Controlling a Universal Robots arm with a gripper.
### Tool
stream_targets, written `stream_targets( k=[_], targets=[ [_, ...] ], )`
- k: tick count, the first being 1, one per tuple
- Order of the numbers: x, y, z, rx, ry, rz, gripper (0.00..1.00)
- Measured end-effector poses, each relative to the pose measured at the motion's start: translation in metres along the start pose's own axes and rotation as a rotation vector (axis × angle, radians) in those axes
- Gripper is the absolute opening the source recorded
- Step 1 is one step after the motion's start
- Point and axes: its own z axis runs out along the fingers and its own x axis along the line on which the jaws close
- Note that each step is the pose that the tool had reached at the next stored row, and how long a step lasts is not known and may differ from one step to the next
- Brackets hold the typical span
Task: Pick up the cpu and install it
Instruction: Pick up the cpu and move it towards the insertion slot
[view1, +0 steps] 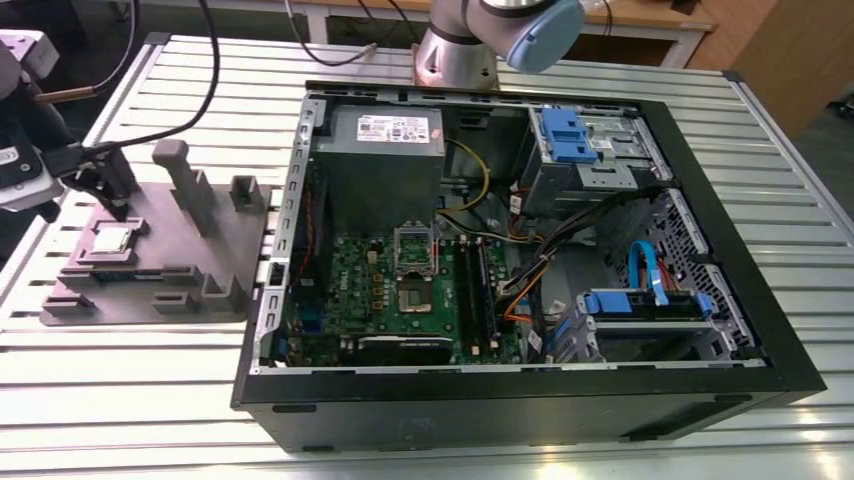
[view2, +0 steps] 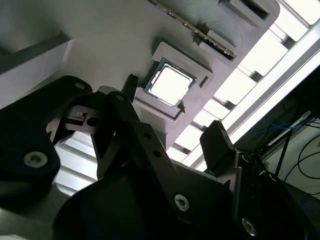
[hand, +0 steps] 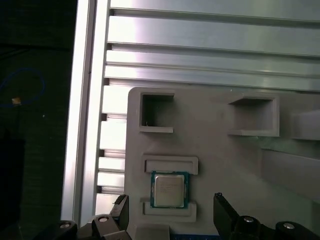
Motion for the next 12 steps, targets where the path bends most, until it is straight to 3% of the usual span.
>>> stream_targets(
  k=[12],
  targets=[
    [-0.0002, -0.0009, 0.0218, 0.0000, 0.0001, 0.000, 0.76]
  ],
)
